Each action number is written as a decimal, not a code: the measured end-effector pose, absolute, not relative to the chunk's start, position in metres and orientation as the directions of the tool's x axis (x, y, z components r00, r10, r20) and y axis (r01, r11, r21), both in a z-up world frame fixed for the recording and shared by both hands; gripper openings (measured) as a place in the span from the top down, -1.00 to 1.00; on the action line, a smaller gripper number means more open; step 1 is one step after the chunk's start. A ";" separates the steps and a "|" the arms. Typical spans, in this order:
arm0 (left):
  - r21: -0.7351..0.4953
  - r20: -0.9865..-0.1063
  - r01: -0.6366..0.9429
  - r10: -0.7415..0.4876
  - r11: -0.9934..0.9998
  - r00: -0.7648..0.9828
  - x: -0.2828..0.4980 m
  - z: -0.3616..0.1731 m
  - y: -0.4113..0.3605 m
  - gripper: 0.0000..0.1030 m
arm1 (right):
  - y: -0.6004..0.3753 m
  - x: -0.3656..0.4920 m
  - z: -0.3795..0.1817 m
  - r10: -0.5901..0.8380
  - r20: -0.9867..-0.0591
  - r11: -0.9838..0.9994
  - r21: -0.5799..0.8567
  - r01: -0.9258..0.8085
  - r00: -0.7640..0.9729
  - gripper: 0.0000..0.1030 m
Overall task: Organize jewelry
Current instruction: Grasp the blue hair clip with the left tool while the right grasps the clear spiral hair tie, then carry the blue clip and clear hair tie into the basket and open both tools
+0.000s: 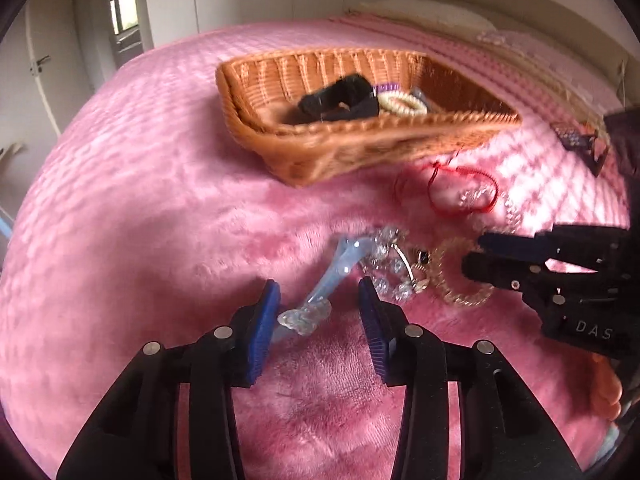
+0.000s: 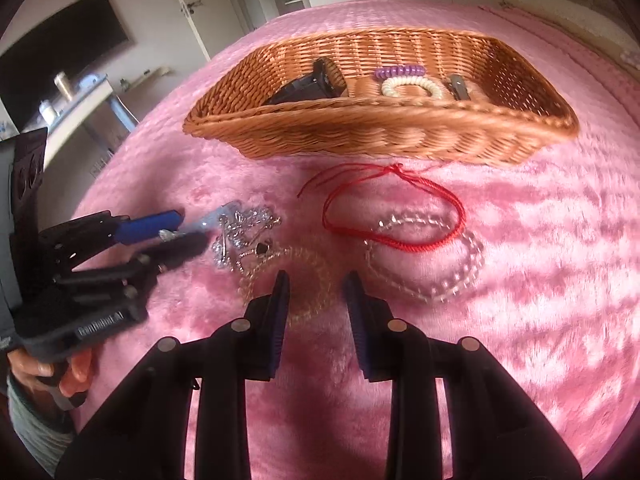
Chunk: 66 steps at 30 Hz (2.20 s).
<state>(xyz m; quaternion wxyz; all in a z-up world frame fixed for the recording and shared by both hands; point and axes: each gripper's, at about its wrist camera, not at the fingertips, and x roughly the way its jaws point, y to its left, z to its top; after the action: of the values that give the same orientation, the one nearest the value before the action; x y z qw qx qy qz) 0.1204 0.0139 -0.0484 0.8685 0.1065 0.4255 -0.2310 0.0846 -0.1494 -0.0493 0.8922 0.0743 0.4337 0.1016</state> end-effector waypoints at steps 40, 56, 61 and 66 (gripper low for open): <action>-0.169 -0.514 0.451 -0.469 0.876 0.718 0.013 0.071 0.001 0.89 | -0.225 0.009 0.086 0.208 -0.517 0.974 0.185 -0.129 0.830 0.83; -0.192 -0.556 0.411 -0.444 0.891 0.703 0.191 0.067 -0.032 0.89 | -0.237 0.189 0.072 0.150 -0.602 0.981 0.192 -0.039 0.784 0.83; -0.206 -0.594 0.387 -0.429 0.899 0.681 0.222 0.046 -0.038 0.88 | -0.240 0.225 0.047 0.184 -0.661 0.972 0.231 -0.035 0.728 0.83; -0.217 -0.622 0.369 -0.419 0.904 0.661 0.239 0.025 -0.039 0.89 | -0.239 0.247 0.027 0.178 -0.709 0.975 0.221 -0.025 0.682 0.83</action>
<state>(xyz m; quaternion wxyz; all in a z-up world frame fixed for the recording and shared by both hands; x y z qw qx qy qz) 0.2388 -0.0391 0.0252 0.9107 -0.0360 0.3501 -0.2163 0.2474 -0.2392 0.0270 0.9120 0.0969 0.3947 0.0555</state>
